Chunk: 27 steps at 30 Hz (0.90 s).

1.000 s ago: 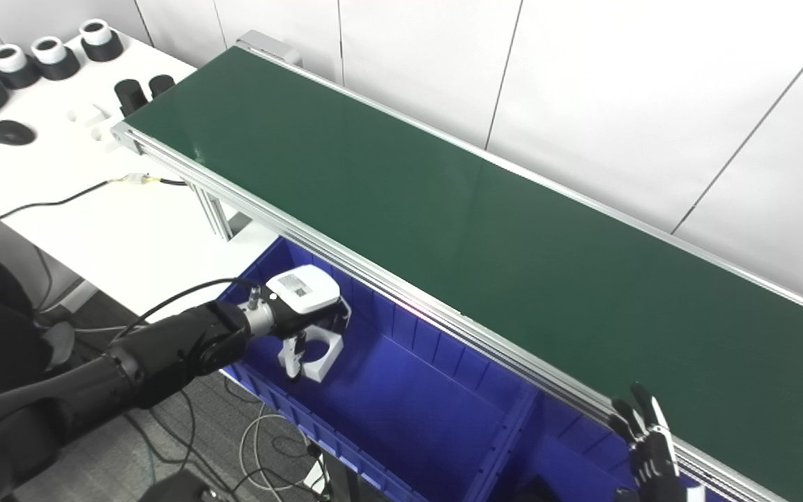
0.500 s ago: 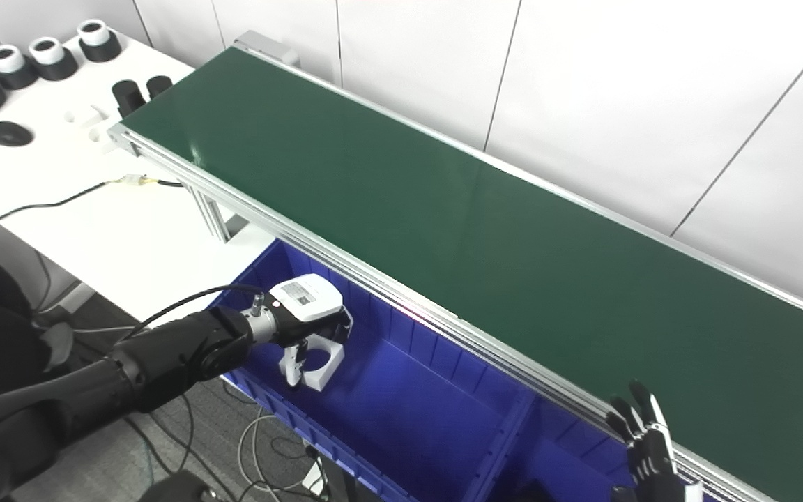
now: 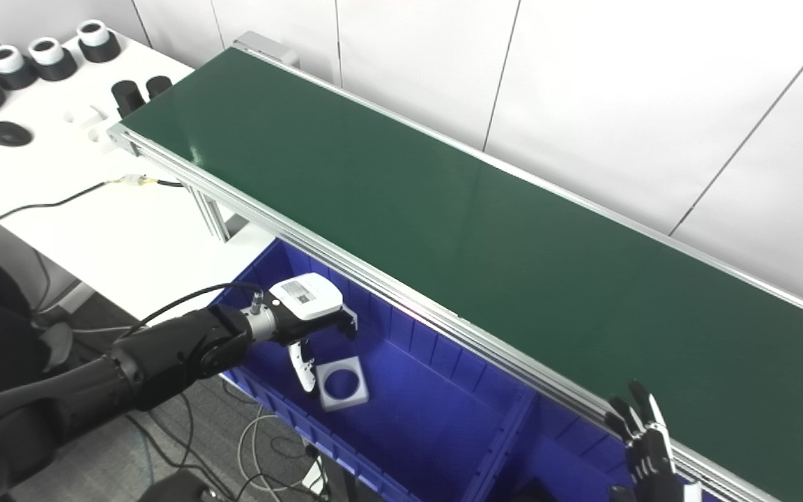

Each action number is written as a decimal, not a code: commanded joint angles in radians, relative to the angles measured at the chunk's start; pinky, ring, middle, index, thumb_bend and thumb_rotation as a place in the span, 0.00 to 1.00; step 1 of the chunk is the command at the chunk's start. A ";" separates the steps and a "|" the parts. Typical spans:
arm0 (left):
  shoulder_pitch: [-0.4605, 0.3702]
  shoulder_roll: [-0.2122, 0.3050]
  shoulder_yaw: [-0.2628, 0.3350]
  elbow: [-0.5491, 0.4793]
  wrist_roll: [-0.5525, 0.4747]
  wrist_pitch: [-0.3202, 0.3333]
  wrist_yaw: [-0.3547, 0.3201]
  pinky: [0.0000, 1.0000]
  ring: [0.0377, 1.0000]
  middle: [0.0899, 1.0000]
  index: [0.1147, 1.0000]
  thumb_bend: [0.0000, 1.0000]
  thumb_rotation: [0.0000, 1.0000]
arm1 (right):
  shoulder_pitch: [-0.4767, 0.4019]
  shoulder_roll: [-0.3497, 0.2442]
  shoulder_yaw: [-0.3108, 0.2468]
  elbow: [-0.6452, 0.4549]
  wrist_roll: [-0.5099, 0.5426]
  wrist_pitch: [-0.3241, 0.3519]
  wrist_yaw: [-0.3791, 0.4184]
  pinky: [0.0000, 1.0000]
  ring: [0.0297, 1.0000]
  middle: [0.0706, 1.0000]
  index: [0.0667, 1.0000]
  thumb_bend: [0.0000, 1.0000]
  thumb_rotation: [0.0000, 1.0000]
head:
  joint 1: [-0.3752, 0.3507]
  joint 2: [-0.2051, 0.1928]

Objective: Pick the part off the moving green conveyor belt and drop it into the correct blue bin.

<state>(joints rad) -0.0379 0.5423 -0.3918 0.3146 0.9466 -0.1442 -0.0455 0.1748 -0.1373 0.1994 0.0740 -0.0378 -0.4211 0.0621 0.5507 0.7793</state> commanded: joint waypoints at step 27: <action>0.166 -0.108 0.031 -0.671 -0.415 0.047 -0.257 0.60 0.67 0.68 0.65 0.93 0.40 | -0.019 0.014 -0.008 0.018 -0.004 -0.049 0.001 0.80 0.87 0.92 0.90 0.83 0.91 | -0.025 -0.010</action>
<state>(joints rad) 0.1289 0.4365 -0.3864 -0.3065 0.6279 -0.1382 -0.2768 0.1692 -0.1299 0.1968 0.1076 -0.0405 -0.4211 0.0623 0.5262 0.7685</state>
